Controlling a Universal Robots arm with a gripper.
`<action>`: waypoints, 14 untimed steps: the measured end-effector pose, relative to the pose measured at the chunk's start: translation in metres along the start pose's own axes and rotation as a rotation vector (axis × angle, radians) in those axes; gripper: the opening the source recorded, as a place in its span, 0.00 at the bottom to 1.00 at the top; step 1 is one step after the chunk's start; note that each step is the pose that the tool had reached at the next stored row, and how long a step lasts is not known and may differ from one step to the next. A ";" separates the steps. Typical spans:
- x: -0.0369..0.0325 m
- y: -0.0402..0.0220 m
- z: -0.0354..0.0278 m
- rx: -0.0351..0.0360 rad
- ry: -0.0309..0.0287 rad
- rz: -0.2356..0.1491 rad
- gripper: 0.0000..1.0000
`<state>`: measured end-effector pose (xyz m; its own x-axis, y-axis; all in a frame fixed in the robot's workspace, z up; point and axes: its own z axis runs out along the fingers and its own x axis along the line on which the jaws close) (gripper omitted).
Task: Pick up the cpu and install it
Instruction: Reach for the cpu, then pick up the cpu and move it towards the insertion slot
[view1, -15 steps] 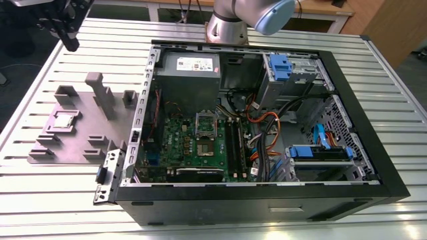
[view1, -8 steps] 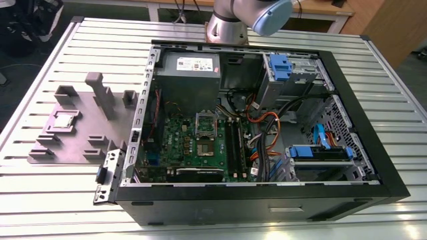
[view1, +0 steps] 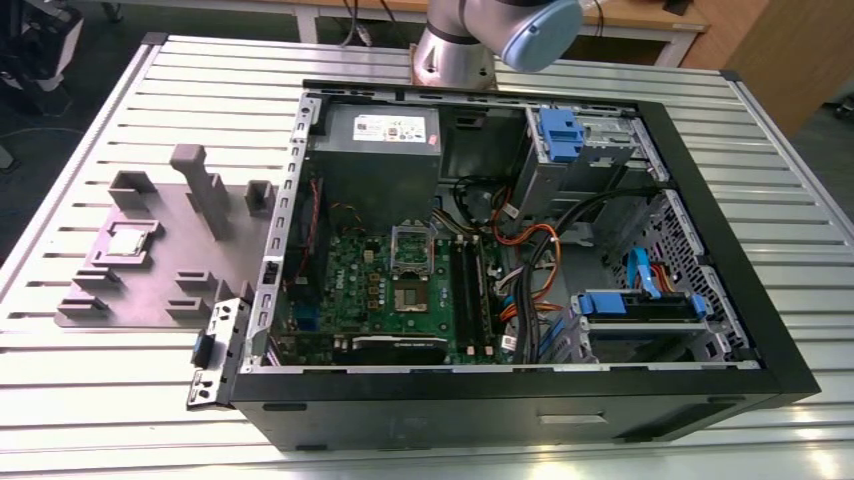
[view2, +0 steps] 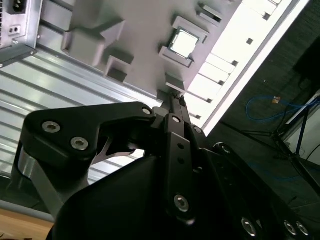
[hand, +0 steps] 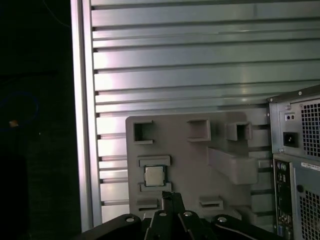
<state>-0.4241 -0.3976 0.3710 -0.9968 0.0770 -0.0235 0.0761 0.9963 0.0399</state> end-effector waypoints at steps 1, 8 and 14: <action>0.0045 -0.0003 0.0008 -0.0001 0.0000 0.000 0.11; 0.0192 -0.0016 0.0024 0.0000 0.0004 0.000 0.11; 0.0194 -0.0016 0.0027 0.0000 0.0004 0.000 0.11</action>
<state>-0.4434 -0.3976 0.3678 -0.9968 0.0771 -0.0231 0.0762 0.9963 0.0399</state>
